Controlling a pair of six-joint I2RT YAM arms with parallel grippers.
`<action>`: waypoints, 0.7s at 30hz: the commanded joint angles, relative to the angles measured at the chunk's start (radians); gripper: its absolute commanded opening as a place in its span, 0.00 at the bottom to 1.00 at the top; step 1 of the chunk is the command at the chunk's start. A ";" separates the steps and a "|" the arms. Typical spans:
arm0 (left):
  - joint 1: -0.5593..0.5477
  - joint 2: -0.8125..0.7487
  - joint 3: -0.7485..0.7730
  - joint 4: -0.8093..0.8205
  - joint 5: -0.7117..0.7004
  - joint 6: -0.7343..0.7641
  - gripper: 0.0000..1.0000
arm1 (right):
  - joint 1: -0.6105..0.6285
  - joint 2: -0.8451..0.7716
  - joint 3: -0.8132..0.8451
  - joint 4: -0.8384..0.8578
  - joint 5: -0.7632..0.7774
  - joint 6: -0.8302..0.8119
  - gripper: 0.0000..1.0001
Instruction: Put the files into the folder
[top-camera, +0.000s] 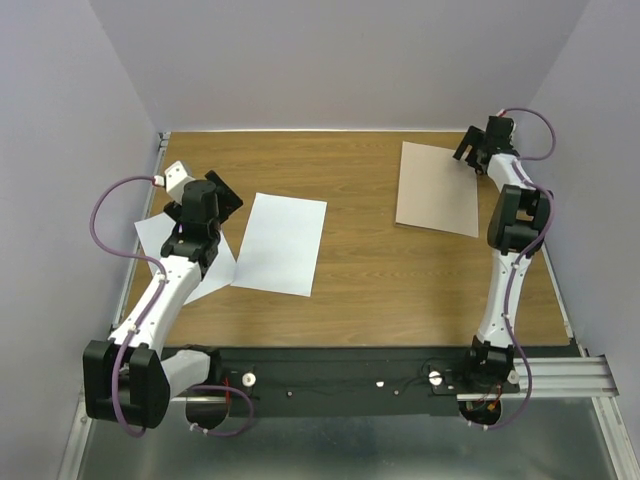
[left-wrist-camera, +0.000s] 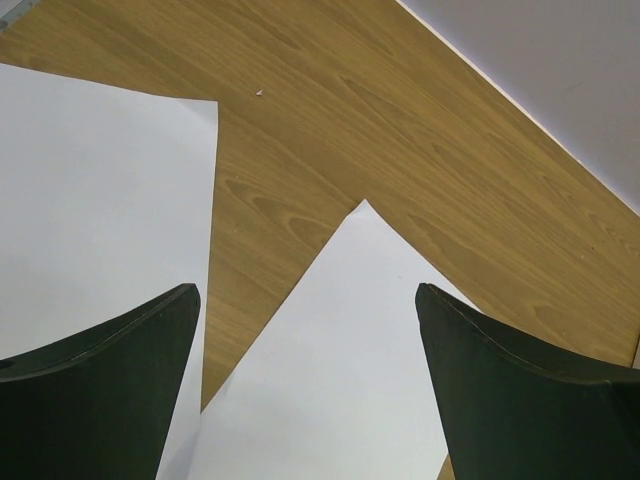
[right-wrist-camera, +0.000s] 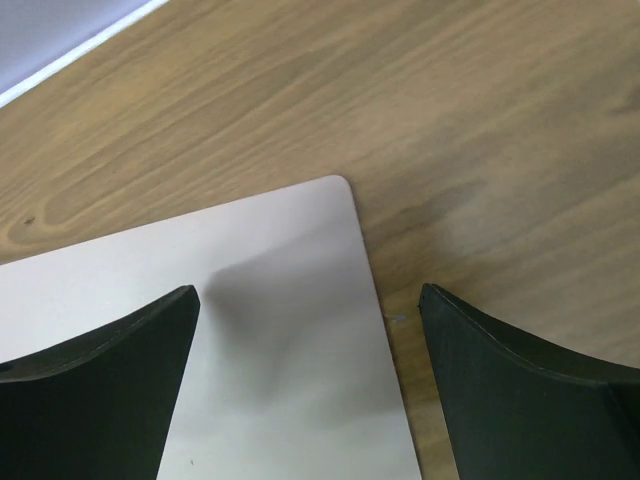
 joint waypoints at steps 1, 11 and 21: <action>0.006 0.027 0.032 0.017 -0.012 0.017 0.98 | -0.005 0.059 0.044 -0.063 -0.175 -0.049 1.00; 0.006 0.022 0.037 0.011 -0.012 0.018 0.98 | 0.024 0.029 -0.050 -0.081 -0.340 -0.167 0.99; 0.006 -0.025 0.018 -0.011 -0.021 0.020 0.98 | 0.094 -0.097 -0.245 -0.084 -0.282 -0.236 0.98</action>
